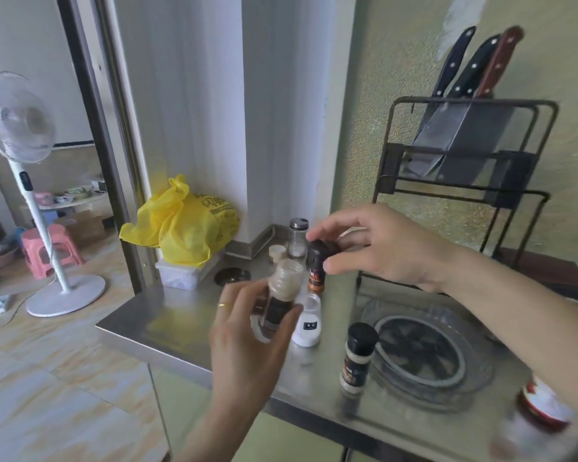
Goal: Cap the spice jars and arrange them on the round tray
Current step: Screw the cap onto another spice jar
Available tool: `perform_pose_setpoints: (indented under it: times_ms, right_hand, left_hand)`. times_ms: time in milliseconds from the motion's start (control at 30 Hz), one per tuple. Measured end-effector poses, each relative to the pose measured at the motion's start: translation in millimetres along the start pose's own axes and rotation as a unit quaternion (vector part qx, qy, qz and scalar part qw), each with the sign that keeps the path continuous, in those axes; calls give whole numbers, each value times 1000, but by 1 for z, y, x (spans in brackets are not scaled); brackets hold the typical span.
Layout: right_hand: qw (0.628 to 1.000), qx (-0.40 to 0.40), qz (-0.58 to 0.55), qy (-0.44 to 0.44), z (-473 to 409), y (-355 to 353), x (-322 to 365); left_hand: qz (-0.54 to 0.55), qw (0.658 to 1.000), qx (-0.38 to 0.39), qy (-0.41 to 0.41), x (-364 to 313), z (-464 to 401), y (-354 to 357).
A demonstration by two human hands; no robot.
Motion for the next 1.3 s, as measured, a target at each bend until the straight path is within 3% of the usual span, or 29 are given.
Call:
perform_pose_setpoints:
  times_ms: [133, 300, 633, 767, 900, 1033, 1167, 1300]
  right_hand:
    - [999, 9, 45, -9, 15, 2, -5]
    - [976, 46, 213, -16, 16, 21, -12]
    - [911, 106, 395, -52, -2, 42, -10]
    - [906, 136, 398, -49, -10, 43, -12]
    - [864, 93, 493, -53, -14, 49, -13]
    - [893, 167, 417, -24, -15, 45, -13]
    - [879, 146, 453, -29, -18, 47, -11]
    - [895, 175, 409, -18, -20, 48, -13]
  left_hand:
    - [28, 998, 56, -4, 5, 28, 28]
    - [34, 996, 83, 0, 24, 46, 42]
    - [57, 995, 81, -11, 54, 53, 54]
    - [63, 995, 73, -9, 58, 54, 54]
    - [63, 994, 86, -8, 59, 56, 55]
    - [71, 993, 89, -11, 59, 55, 53]
    - [68, 991, 117, -2, 59, 59, 55]
    - [69, 991, 118, -7, 58, 57, 55]
Point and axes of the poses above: each hand's wrist, its own z-axis away from the middle knuckle, its own y-axis out of the palm, x = y × z, the point moved 3 cm from there along -z, towards the middle knuckle, and after that the axes turned 14 degrees about z, right-handed, at the moved point
